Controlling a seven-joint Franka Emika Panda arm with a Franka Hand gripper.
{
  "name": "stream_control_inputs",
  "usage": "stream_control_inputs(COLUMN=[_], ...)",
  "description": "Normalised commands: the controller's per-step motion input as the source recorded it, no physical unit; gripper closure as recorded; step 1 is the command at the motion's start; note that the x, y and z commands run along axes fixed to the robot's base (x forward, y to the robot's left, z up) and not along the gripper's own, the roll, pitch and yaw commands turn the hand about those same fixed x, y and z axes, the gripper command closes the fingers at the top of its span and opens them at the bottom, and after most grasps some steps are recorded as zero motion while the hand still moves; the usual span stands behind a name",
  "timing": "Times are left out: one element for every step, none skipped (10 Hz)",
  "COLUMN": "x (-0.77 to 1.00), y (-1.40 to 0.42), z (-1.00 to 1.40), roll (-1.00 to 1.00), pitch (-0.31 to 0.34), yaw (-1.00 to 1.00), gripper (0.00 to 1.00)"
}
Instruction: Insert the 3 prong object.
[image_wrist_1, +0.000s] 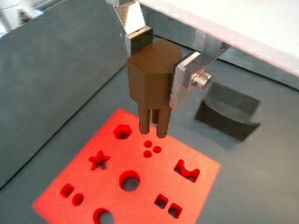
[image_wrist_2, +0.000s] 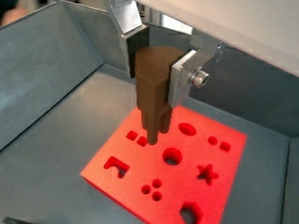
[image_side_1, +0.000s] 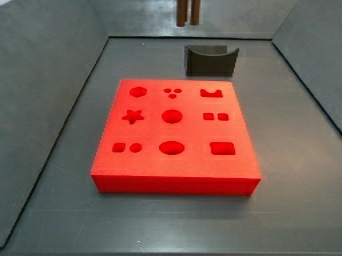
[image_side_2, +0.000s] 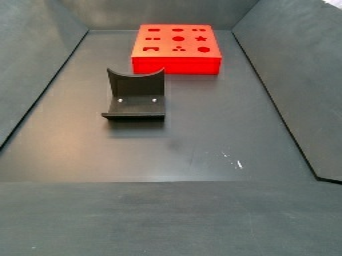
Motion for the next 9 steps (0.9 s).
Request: stream_control_inputs(x=[0.15, 0.02, 0.00, 0.01, 0.16, 0.32, 0.25, 0.23, 0.23], y=[0.10, 0.00, 0.00, 0.01, 0.00, 0.00, -0.03, -0.04, -0.03], z=[-0.09, -0.02, -0.03, -0.09, -0.09, -0.03, -0.01, -0.02, -0.02], roll=[0.06, 0.05, 0.00, 0.05, 0.06, 0.05, 0.05, 0.04, 0.04], pitch=[0.057, 0.014, 0.000, -0.003, -0.017, 0.000, 0.000, -0.004, -0.009], yaw=[-0.35, -0.07, 0.00, 0.25, 0.62, 0.79, 0.87, 0.89, 0.89], gripper=[1.00, 1.00, 1.00, 1.00, 1.00, 1.00, 1.00, 1.00, 1.00])
